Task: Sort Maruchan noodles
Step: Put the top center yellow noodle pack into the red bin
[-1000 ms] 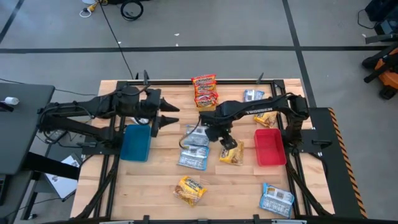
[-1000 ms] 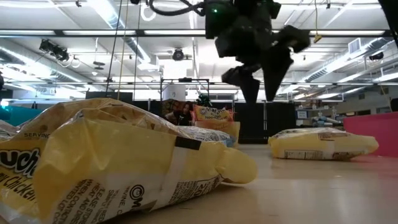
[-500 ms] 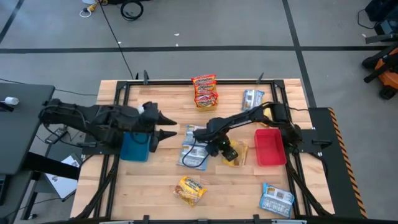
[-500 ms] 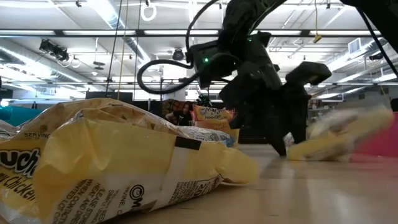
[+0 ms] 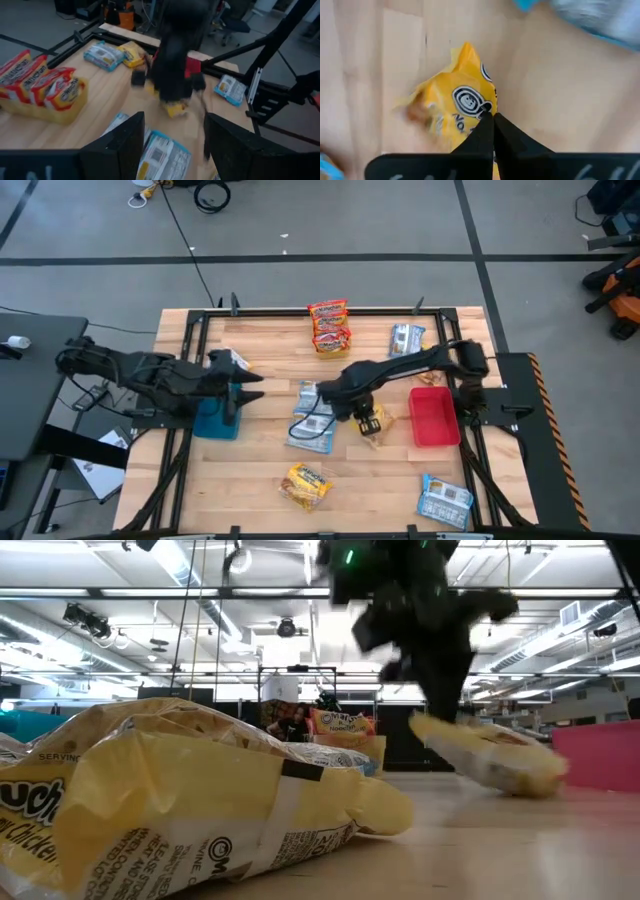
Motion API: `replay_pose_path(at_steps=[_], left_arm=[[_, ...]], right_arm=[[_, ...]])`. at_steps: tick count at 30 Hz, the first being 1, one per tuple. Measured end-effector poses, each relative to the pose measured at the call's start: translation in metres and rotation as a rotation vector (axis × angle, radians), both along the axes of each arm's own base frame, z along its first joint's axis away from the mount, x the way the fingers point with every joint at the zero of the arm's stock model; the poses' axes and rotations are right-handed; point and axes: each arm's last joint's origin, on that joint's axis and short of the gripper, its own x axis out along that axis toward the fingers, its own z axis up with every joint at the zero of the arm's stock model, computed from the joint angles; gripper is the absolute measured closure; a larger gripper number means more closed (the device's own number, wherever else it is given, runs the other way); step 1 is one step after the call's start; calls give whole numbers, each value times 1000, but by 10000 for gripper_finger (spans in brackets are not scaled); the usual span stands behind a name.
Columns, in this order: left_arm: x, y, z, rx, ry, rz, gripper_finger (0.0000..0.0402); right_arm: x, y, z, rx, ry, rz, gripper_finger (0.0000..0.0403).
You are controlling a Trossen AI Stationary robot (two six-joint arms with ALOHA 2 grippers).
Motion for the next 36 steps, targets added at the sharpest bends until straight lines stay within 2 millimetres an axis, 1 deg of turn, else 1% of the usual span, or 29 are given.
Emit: replay_pose_path(at_steps=[2,4,7,9,12,16,19,21,28,32,36], left_arm=[[-9,3,2,2,-1,-2,194],[-16,5,4,7,-6,-5,194],[-18,6,6,51,-14,-41,194],[-18,4,5,79,-6,-115,194],[-13,4,4,85,11,-194,194],[-11,6,2,61,23,-218,194],[-10,7,2,65,24,-228,194],[-10,8,3,84,22,-224,194],[-9,14,3,77,23,-179,194],[-7,17,4,41,2,-147,194],[6,22,5,24,-25,-103,194]], right_arm=[[-10,-1,25,-31,-54,-76,397],[-24,-3,46,-79,-76,-160,398],[-48,-7,71,-155,-91,-308,399],[-66,-10,87,-191,-106,-398,399],[-91,-12,103,-220,-97,-512,399],[-126,-13,116,-232,-61,-636,400],[-146,-15,115,-239,-40,-715,400],[-160,-15,111,-243,-24,-755,400],[-200,-17,76,-269,64,-815,400],[-212,-21,58,-313,88,-817,400],[-217,-26,46,-390,108,-767,400]])
